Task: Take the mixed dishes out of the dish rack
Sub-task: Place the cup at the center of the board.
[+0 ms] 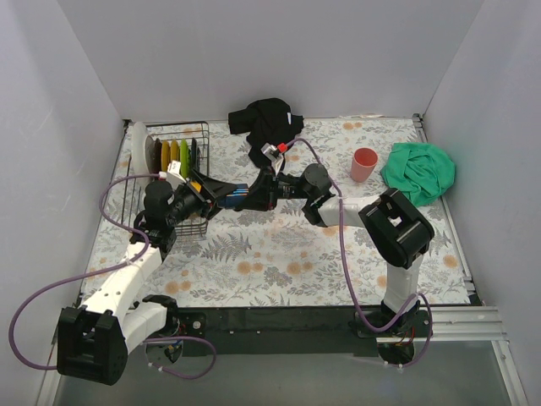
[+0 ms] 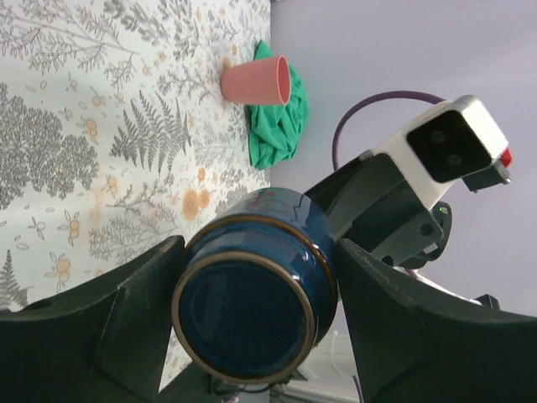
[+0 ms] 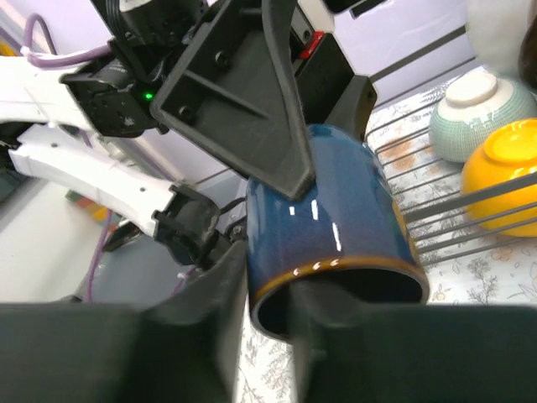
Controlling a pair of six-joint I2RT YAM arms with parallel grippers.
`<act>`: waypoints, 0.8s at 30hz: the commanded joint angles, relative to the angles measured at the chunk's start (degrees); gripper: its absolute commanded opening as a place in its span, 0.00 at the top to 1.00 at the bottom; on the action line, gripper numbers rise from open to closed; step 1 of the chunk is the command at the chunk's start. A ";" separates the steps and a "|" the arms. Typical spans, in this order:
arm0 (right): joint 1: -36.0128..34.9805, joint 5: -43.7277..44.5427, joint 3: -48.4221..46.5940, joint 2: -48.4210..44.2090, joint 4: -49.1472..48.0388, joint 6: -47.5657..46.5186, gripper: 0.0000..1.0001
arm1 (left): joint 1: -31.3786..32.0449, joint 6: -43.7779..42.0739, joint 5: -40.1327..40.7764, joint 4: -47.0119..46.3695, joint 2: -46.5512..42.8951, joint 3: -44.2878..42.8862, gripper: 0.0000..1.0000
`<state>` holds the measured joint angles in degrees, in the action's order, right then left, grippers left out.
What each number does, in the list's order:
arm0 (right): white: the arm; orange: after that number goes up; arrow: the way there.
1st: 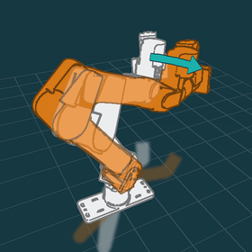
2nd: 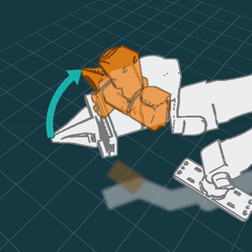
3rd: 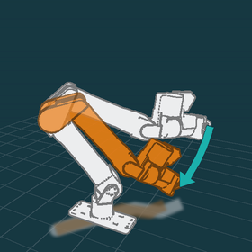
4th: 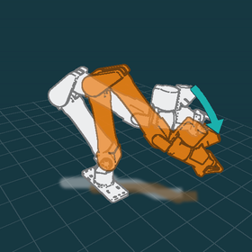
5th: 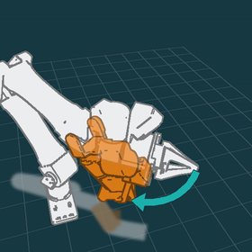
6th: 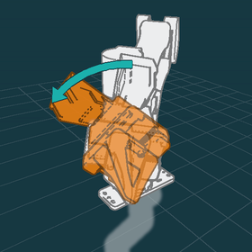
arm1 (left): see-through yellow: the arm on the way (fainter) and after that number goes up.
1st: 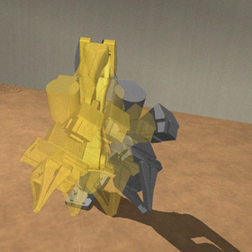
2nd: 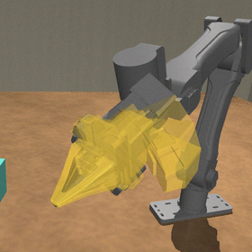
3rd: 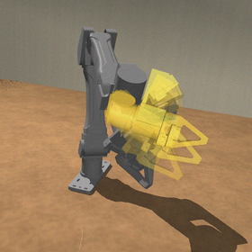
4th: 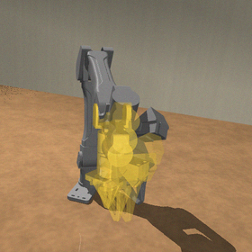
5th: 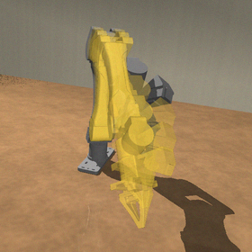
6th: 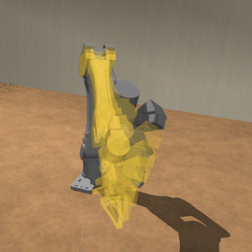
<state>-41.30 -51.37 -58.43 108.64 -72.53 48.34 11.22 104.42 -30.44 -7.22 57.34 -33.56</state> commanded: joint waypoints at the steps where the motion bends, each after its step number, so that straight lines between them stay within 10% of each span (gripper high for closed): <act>1: -0.45 -1.62 -2.12 -0.62 -11.67 1.76 0.84 | 0.38 2.01 -1.29 -6.66 -2.76 1.39 0.89; 3: -0.45 -1.71 -1.51 -1.23 -11.23 1.32 0.98 | 0.47 1.84 -1.03 -6.92 -3.20 2.01 0.83; 15: 2.10 -1.36 4.99 -9.23 4.66 -10.16 0.99 | 0.38 -17.57 13.80 14.31 -6.98 -5.72 0.02; 24: 3.86 14.08 -1.76 -19.16 62.23 -40.84 0.99 | 0.38 -33.57 35.52 26.55 -13.74 -11.79 0.02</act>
<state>-37.69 -48.12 -52.82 93.93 -41.15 25.76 11.79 80.68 -7.70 11.44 46.70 -43.42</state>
